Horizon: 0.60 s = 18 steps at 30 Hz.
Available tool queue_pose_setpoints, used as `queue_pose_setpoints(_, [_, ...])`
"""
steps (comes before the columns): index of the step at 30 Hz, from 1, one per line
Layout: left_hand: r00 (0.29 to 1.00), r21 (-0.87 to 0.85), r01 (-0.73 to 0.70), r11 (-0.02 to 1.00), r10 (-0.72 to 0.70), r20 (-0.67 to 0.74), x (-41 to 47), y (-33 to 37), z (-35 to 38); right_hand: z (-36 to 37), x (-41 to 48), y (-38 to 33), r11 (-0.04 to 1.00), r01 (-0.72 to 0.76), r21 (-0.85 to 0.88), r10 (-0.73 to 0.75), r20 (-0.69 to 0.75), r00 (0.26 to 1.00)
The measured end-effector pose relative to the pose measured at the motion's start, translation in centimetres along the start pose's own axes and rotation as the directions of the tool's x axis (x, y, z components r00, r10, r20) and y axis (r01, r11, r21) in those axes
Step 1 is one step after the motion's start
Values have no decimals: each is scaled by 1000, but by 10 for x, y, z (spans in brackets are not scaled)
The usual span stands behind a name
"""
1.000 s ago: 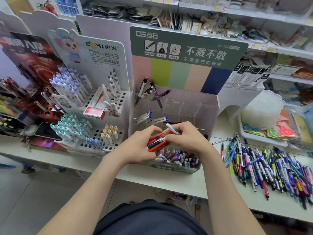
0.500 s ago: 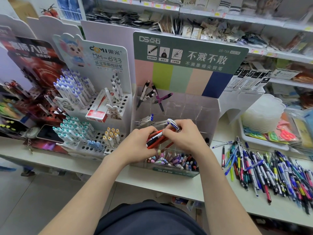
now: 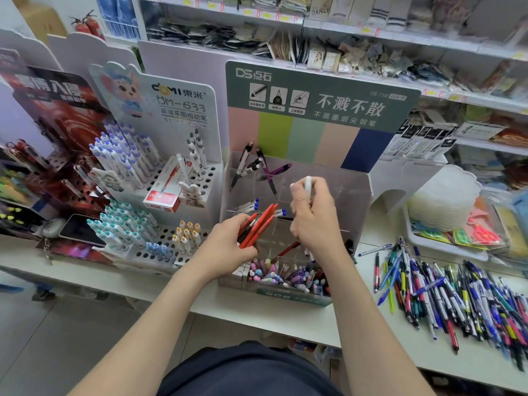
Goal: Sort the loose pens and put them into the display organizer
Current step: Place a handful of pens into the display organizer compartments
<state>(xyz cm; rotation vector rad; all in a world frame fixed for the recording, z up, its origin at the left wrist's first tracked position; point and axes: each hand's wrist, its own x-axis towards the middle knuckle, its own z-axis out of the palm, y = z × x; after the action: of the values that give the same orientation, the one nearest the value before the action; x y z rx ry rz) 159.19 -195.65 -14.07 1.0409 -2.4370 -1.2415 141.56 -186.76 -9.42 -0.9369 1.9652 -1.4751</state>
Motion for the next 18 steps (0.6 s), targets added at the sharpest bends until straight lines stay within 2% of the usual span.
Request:
queue_pose_setpoints(4, [993, -52, 32, 998, -38, -111, 4, 2, 0, -4, 15, 0, 898, -159, -411, 247, 170, 954])
queue_pose_setpoints(6, [982, -101, 38, 994, -56, -182, 5, 6, 0, -4, 24, -1, 820, -99, -564, 282, 248, 927])
queue_pose_setpoints(8, [966, -157, 42, 987, -80, -245, 7, 11, -2, -3, 33, -4, 735, 26, -677, 240, 296, 925])
queue_pose_setpoints(11, [951, -194, 38, 980, -95, -293, 9, 20, -3, 0, 47, -5, 594, 149, -791, 203, 327, 923])
queue_pose_setpoints(14, [952, -212, 40, 976, -102, -288, 11, 26, -2, 3, 58, -4, 480, 204, -853, 197, 331, 923])
queue_pose_setpoints(18, [949, -206, 57, 977, -117, -291, 14, 27, 1, 5, 65, -13, 454, 254, -854, 201, 375, 905])
